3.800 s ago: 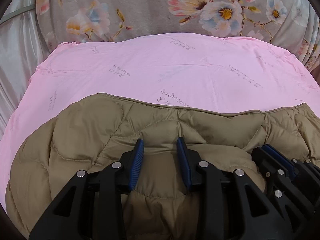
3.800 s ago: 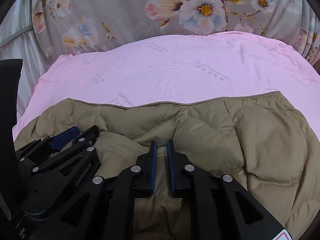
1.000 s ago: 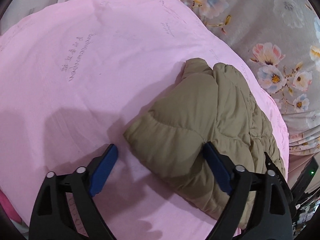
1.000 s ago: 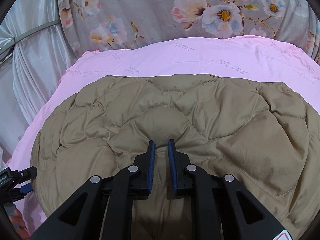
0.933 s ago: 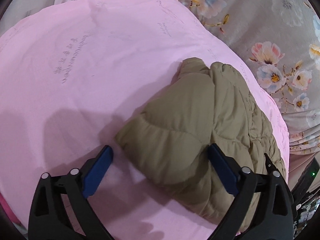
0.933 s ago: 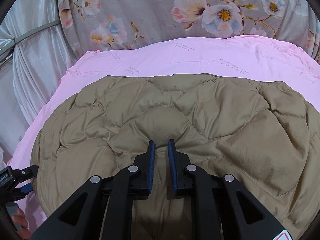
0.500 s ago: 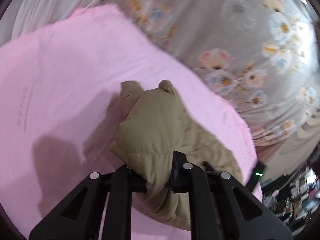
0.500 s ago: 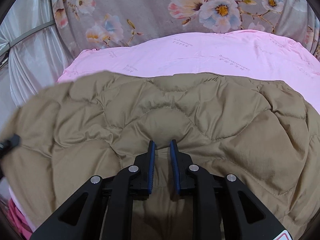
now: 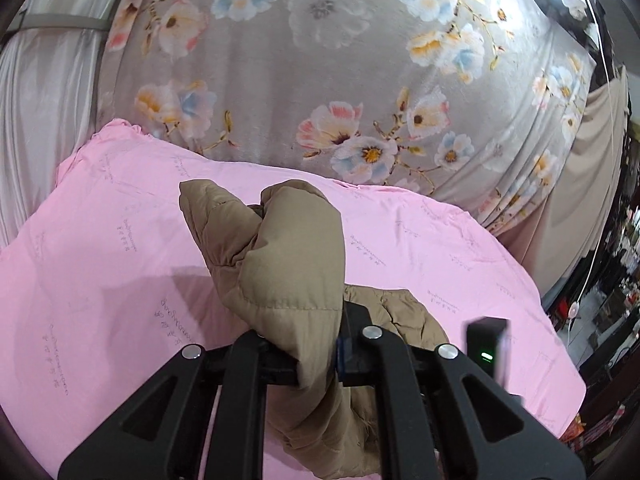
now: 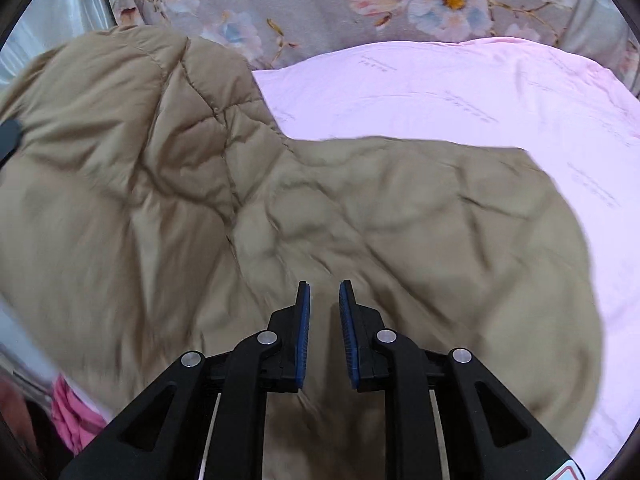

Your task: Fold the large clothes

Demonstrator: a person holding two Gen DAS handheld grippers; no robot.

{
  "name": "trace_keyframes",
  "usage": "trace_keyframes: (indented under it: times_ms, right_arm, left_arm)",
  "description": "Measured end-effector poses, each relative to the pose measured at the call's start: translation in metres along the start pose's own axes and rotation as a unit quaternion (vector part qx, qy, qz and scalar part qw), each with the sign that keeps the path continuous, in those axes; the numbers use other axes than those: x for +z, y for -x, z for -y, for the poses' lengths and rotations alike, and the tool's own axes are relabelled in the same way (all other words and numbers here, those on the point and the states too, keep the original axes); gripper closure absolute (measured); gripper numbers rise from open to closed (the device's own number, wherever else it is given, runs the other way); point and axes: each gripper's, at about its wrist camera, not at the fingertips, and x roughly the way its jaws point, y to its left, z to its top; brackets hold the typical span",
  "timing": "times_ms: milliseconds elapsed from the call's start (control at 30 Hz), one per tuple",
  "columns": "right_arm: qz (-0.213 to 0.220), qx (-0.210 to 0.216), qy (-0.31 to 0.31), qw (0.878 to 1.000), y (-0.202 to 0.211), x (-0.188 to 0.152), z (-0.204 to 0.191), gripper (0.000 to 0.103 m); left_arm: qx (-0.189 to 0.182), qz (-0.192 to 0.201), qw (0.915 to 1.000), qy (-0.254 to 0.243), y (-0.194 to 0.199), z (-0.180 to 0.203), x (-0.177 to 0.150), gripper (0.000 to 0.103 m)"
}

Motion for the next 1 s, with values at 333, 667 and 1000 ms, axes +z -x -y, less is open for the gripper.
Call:
trace_keyframes:
  times_ms: [333, 667, 1000]
  right_arm:
    - [-0.042, 0.055, -0.062, 0.996, -0.012, -0.055, 0.035, 0.087]
    - [0.023, -0.028, -0.141, 0.989, 0.082, -0.083, 0.132, 0.084]
    - [0.055, -0.056, -0.177, 0.981, 0.107, -0.086, 0.159, 0.083]
  left_arm:
    - [-0.061, -0.045, 0.9918, -0.103, -0.032, 0.111, -0.022, 0.093]
    - [-0.085, -0.197, 0.9693, -0.12, -0.13, 0.176, -0.109, 0.093]
    - [-0.077, -0.236, 0.9599, -0.13, -0.158, 0.182, -0.164, 0.093]
